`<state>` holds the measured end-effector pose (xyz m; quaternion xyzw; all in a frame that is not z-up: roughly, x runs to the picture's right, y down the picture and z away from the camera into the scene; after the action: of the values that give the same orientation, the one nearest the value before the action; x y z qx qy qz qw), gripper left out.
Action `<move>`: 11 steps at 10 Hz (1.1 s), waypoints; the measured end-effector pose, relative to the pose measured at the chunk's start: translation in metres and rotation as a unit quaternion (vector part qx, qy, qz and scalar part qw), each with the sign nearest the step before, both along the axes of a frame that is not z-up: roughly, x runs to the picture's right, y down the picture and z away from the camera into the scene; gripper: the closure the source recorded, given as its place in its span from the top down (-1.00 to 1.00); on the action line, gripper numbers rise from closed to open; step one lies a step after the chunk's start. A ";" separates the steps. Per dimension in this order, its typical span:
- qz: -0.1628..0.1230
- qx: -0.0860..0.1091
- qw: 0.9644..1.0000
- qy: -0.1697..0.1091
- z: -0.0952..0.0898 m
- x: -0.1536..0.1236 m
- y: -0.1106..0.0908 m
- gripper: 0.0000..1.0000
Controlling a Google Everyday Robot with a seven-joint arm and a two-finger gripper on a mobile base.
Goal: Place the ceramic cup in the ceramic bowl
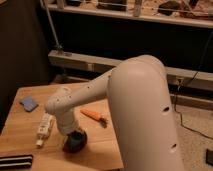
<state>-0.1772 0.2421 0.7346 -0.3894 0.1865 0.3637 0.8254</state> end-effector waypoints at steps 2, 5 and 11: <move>0.016 0.007 1.000 0.002 -0.002 0.001 -0.013 0.60; 0.036 0.015 0.999 -0.003 -0.009 0.002 -0.030 0.60; 0.076 0.051 0.996 0.013 -0.023 0.025 -0.075 0.60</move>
<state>-0.1520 0.1668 0.7118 -0.3549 0.1479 0.4392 0.8120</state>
